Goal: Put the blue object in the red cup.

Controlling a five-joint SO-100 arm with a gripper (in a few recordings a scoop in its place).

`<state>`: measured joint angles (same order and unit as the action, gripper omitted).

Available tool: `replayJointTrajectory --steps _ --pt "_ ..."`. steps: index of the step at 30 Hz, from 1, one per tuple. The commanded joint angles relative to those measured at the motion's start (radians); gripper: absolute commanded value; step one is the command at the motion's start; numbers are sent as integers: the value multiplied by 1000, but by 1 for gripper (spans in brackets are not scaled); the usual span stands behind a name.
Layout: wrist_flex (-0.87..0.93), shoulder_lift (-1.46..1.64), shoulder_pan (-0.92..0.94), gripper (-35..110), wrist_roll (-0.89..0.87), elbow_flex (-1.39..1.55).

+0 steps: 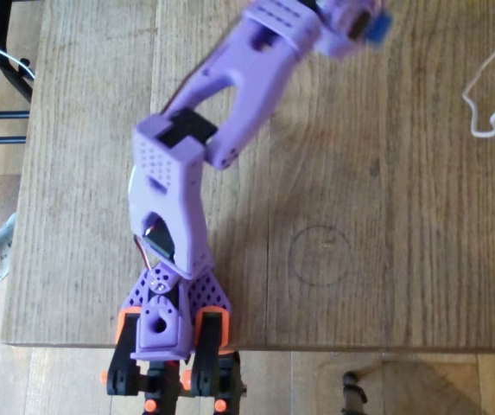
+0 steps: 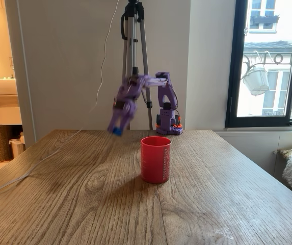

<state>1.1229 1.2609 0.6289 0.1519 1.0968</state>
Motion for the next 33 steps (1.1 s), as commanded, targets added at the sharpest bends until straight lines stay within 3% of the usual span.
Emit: replayJointTrajectory --steps 1,7,15,23,33 --pt "-15 190 -140 0 184 -195" --pt "-63 155 -311 0 261 -161" --pt "-301 63 -437 0 368 -32" --pt "-532 12 -411 0 416 71" --pt "-646 -23 -348 0 486 110"
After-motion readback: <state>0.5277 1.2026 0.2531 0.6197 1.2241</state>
